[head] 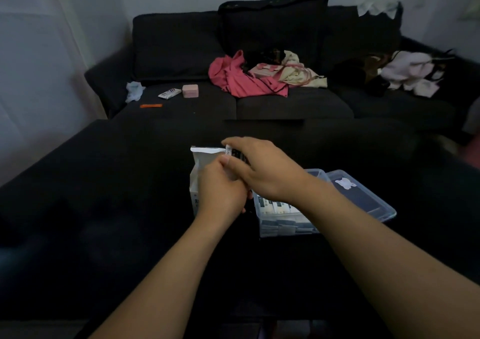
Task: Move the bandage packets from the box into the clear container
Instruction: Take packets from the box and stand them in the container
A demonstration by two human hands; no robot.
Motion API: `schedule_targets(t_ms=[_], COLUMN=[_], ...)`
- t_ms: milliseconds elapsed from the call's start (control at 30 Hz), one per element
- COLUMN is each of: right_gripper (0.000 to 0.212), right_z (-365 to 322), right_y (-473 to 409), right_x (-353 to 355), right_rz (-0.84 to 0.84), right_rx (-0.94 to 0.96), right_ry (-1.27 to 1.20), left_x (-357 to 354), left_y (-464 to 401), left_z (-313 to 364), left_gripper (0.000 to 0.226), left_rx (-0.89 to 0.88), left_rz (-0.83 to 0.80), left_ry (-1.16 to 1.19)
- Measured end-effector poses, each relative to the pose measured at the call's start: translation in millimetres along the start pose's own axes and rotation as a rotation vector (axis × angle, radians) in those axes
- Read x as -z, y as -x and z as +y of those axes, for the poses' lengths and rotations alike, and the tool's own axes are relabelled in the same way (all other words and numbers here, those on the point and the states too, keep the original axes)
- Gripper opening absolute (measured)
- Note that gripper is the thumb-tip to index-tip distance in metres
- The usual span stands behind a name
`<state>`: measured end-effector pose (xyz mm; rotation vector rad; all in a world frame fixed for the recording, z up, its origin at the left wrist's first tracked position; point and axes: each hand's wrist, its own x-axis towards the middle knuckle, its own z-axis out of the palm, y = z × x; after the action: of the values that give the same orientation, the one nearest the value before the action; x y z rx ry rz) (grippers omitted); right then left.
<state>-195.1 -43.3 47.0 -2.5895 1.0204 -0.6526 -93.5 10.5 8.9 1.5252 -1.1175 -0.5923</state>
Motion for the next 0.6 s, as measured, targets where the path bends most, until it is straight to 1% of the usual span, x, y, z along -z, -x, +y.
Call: schedule_targets(t_ms=[33,100,133,200,267,333,433,500,600], right_gripper=[0.035,0.025,0.023,0.015,0.01,0.009,0.015,0.019,0.016], right_z=[1.3,4.4,6.6,11.2,15.5,18.8,27.0,35.9,44.2], right_y=[3.4,9.4,11.7,15.6,20.7,24.9,34.3,39.7,44.3], right_x=[-0.5,1.4,3.1,7.0,10.2,16.1,33.2,44.3,47.7], right_rz=[0.034,0.147,0.199,0.264,0.285,0.248,0.078,0.0,-0.051], right_rx=[-0.007,-0.033,-0.061,-0.125,-0.171,-0.185,-0.228,-0.251,-0.234], right_ry=[-0.019,-0.098,-0.143,-0.228,-0.292,-0.352,-0.552,-0.655,-0.541], left_x=[-3.5,-10.1,-11.8,-17.6,-24.5,-31.3,-38.9,-41.5,-46.4], left_y=[0.9,0.7,1.5,1.2,2.8,4.4,4.5,3.6,4.8], left_z=[-0.9,-4.3,-4.3,-5.6,-3.9,-2.3,-1.2,-0.1,0.3], left_gripper=[0.014,0.008,0.008,0.018,0.02,0.026,0.032,0.034,0.035], left_rx=[-0.039,-0.113,-0.149,-0.223,-0.263,-0.257,-0.184,-0.171,-0.22], left_rz=[0.009,0.009,0.005,0.011,0.013,0.0,-0.029,-0.038,-0.064], left_ry=[-0.002,-0.026,-0.085,-0.231,-0.282,-0.261,-0.192,-0.162,-0.179])
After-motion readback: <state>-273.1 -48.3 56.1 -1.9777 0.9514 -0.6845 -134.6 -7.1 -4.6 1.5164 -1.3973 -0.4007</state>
